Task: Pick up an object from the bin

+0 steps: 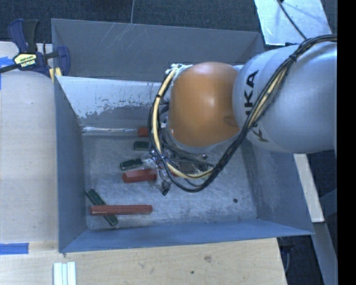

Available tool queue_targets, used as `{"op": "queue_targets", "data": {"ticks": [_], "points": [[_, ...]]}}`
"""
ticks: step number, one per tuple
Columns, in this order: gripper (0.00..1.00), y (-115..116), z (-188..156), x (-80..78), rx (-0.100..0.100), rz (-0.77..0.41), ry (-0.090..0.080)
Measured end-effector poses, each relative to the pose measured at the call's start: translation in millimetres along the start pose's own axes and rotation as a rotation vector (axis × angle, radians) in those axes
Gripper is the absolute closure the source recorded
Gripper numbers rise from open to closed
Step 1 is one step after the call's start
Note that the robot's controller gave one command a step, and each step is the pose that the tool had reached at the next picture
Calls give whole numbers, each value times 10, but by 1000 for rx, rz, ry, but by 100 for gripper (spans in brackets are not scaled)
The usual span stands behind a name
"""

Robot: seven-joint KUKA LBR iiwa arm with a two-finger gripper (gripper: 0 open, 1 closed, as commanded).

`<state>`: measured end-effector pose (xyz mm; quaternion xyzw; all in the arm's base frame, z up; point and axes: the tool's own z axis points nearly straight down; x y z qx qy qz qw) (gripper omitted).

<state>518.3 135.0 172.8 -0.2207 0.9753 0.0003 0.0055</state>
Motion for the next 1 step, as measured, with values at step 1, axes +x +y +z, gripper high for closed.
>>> {"op": "queue_targets", "data": {"ticks": [1], "points": [[100,571,-810,-51,-3,-72,-2]]}}
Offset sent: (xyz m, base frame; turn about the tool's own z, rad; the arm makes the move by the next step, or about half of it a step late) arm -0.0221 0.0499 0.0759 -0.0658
